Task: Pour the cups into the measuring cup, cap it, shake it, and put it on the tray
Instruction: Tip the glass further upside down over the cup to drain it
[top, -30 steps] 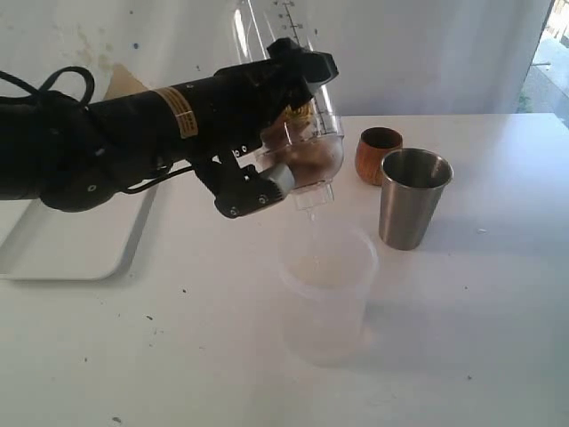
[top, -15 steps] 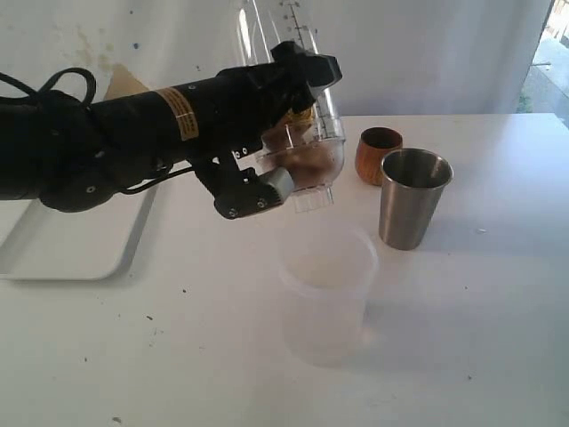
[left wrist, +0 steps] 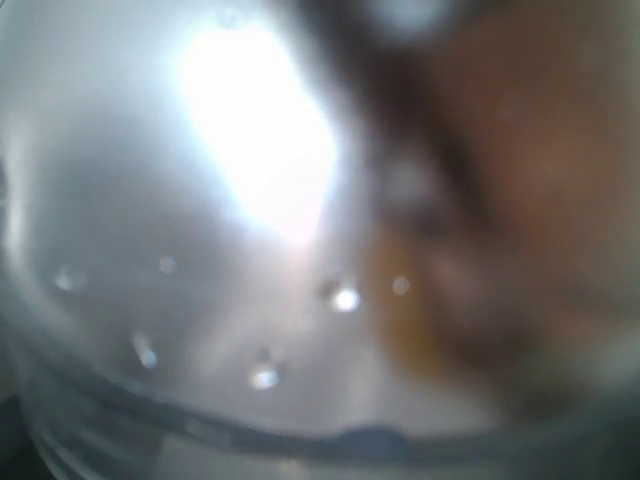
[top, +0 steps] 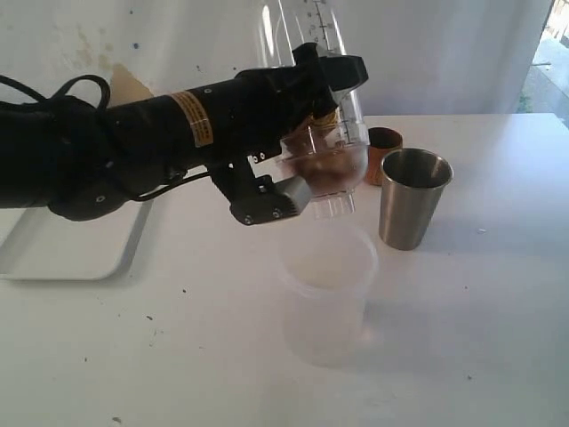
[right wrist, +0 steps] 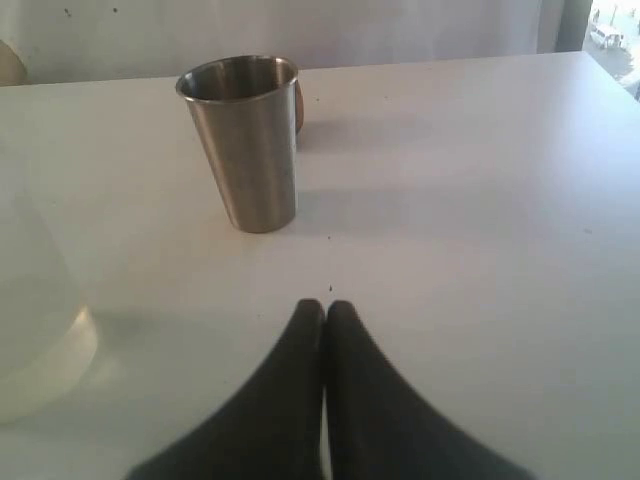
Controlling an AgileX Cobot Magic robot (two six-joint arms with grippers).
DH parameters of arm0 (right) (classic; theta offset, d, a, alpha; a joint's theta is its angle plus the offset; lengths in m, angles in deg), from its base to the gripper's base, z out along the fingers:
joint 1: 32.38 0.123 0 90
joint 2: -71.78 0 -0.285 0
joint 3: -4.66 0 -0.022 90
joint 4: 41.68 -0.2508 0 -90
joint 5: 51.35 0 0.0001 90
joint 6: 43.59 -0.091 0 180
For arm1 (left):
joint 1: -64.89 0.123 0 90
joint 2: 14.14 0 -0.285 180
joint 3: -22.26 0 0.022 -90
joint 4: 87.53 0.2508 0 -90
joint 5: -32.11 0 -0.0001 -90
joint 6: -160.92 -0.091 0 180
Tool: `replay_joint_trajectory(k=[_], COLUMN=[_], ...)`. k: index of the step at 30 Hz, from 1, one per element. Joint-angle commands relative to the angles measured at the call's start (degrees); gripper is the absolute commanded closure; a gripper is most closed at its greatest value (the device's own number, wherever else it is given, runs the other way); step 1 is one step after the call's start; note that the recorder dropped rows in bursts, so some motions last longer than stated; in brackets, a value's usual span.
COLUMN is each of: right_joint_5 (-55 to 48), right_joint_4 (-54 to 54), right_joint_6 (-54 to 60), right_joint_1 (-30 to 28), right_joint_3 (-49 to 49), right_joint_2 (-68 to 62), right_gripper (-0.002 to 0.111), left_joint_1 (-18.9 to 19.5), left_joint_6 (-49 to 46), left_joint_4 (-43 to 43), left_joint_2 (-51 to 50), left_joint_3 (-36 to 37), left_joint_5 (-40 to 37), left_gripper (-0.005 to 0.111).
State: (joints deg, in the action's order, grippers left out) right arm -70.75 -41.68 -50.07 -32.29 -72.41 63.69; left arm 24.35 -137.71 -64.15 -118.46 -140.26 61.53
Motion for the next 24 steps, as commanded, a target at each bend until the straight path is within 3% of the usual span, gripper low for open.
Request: replay_joint_trajectory(k=[1,24], right_joint_5=[0.12,0.12], right_joint_4=[0.00,0.00], right_joint_6=[-0.29,-0.29], right_joint_1=[-0.08,-0.08], right_joint_3=[-0.14,-0.14], right_joint_2=[0.30,0.30], right_gripper=[0.108,0.108], left_joint_1=[-0.15,-0.15], left_joint_6=[0.59,1.91], left_joint_4=[0.02,0.02], left_joint_2=[0.88,0.88], left_joint_3=[-0.65,-0.65], left_joint_5=[2.71,2.32], left_gripper=[0.107,0.107])
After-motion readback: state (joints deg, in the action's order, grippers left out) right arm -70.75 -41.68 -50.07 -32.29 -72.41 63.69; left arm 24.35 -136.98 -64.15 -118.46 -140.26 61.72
